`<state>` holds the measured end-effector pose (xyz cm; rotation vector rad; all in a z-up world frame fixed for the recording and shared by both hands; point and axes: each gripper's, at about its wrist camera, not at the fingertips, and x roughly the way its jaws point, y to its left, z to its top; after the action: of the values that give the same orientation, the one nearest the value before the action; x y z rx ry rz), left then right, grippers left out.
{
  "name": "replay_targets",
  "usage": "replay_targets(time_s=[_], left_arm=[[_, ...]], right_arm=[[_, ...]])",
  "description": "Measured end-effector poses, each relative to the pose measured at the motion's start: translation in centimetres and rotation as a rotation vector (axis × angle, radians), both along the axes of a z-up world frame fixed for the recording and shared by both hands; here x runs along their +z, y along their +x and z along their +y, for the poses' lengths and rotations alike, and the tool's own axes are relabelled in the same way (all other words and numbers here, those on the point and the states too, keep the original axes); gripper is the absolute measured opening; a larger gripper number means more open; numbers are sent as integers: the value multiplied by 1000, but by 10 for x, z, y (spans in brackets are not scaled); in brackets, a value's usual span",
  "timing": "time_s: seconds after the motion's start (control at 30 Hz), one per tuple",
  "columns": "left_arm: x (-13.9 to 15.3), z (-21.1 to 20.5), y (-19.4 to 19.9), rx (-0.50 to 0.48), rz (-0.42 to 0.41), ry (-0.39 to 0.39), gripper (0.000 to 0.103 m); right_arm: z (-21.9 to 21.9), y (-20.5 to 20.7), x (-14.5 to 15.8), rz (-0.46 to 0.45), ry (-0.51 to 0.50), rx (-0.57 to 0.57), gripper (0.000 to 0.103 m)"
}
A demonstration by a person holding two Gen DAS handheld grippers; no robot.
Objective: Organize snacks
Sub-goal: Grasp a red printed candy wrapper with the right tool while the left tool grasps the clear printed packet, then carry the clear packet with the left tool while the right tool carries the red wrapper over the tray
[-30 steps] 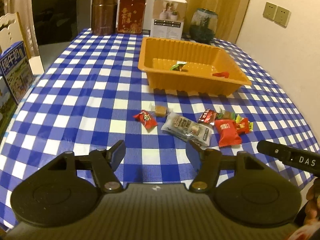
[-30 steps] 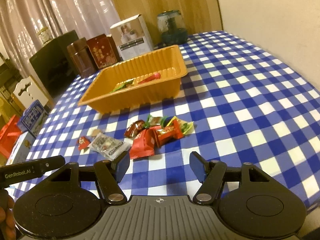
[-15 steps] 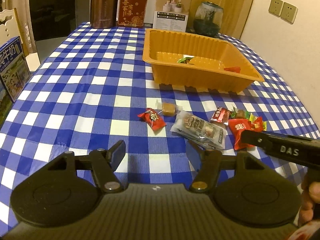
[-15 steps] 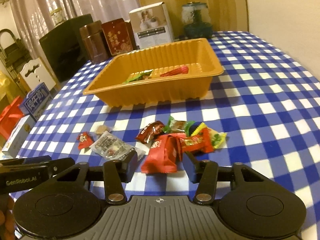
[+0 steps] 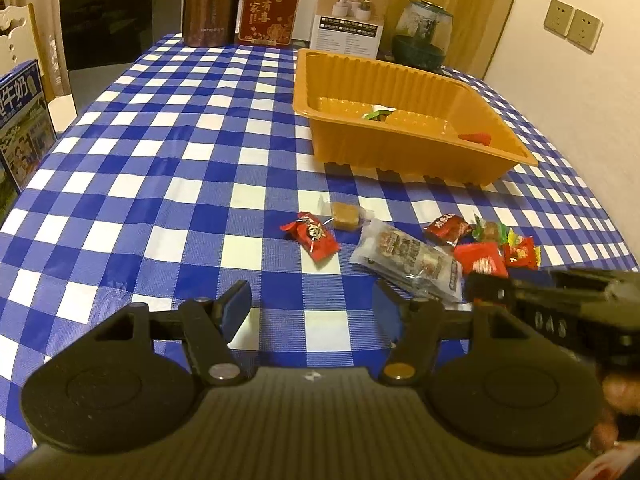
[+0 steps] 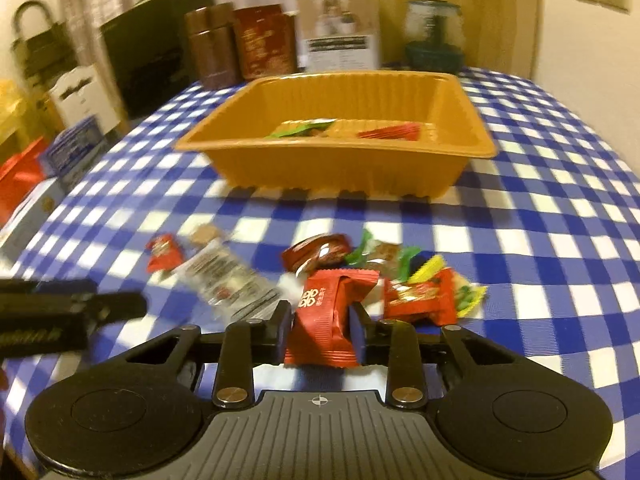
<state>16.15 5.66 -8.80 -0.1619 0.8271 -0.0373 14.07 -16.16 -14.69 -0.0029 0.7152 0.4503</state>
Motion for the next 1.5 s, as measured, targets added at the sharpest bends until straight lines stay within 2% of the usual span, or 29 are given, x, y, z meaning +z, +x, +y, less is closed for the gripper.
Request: replay_targets(time_s=[0.2,0.47,0.6,0.7,0.87,0.93,1.03,1.5], left_arm=[[2,-1,0,0,-4,-20,63],[3,-25,16,-90,-27,-11,63],[1,-43,28,-159,-31,7,62],[-4,-54,37,-192,-24,36,58],[-13,-64,48,-217,-4,89,50],[-18,-67,50,-232,8,115,42],[-20,-68,47,-242,0,132,38],[-19,-63,30,-239,-9,140,39]], right_arm=[[0,-17,-1,54,61,144,29],[-22,-13,1,34,71,-44,28],[-25,-10,-1,25,57,-78,29],[-24,-9,-2,4,31,-84,31],[-26,-7,-5,9,42,-93,37],[-24,-7,-6,0,32,-89,39],[-21,-6,-6,-15,14,-85,41],[-13,-4,-9,-42,-38,-83,39]])
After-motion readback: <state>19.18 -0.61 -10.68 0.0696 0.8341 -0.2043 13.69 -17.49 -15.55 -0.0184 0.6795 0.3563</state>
